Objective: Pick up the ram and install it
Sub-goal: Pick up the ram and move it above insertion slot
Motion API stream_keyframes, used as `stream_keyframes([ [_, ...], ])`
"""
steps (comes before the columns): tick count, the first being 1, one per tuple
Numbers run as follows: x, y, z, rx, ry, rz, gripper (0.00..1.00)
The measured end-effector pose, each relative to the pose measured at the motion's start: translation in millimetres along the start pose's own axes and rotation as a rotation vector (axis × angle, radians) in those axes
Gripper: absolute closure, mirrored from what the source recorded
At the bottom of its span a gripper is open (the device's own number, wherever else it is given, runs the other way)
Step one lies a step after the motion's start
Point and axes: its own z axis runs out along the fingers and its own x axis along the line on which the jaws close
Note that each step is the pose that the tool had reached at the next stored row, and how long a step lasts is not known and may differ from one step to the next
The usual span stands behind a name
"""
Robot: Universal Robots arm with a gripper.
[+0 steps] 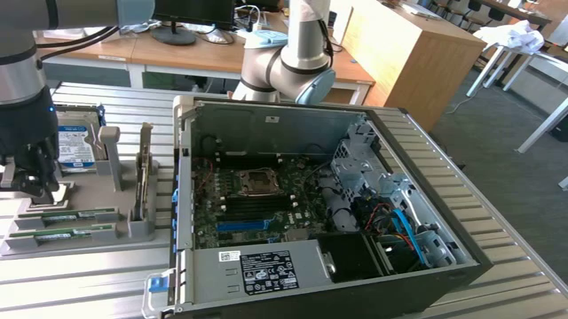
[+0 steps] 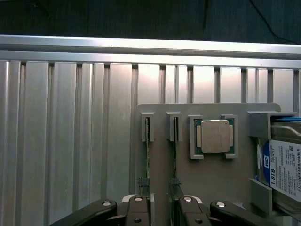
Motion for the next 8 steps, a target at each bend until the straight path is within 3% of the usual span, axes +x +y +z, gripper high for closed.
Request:
stream_keyframes([
  [8, 0.1, -0.1, 2.3, 0.0001, 0.0000, 0.000, 0.70],
])
